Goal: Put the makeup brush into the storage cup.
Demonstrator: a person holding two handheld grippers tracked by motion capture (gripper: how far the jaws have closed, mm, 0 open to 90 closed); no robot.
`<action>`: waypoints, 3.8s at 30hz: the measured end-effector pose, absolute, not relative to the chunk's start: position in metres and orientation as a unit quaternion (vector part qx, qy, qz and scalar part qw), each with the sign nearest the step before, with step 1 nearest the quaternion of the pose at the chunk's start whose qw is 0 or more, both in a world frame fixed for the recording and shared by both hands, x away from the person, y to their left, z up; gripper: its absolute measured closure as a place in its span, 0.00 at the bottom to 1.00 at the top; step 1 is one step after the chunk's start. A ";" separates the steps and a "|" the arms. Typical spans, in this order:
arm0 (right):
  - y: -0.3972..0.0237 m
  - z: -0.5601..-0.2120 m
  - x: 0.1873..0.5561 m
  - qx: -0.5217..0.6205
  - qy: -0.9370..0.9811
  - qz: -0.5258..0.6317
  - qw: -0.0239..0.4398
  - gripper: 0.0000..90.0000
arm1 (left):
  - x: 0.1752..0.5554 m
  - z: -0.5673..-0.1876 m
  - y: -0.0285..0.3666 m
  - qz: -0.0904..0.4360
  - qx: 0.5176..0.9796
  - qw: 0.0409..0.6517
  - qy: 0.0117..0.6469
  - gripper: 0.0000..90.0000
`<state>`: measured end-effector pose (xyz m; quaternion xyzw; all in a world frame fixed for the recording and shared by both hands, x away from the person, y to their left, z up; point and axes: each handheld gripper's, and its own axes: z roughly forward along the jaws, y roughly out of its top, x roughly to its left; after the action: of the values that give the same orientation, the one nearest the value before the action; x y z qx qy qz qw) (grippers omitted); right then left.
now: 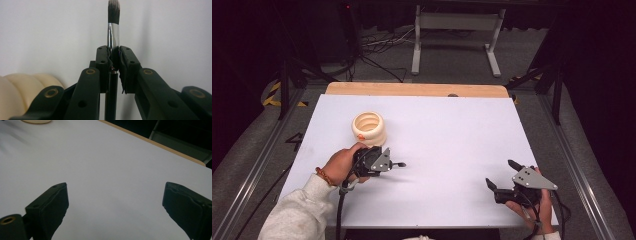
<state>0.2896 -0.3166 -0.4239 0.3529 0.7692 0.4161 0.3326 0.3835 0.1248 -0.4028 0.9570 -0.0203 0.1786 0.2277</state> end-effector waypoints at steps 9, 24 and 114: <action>-0.316 -0.424 0.290 0.353 0.769 0.415 0.333 0.08 | 0.382 -0.405 0.139 0.195 0.944 0.266 0.021 0.88; -0.316 -0.424 0.290 0.354 0.770 0.414 0.333 0.08 | 0.385 -0.404 0.166 0.188 0.920 0.336 0.067 0.88; -0.315 -0.424 0.290 0.352 0.770 0.414 0.334 0.08 | 0.380 -0.379 0.172 0.192 0.788 0.560 0.171 0.88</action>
<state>0.2905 -0.3151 -0.4242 0.3517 0.7704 0.4138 0.3339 0.3798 0.1721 -0.3793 0.7878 0.1707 0.1918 0.5599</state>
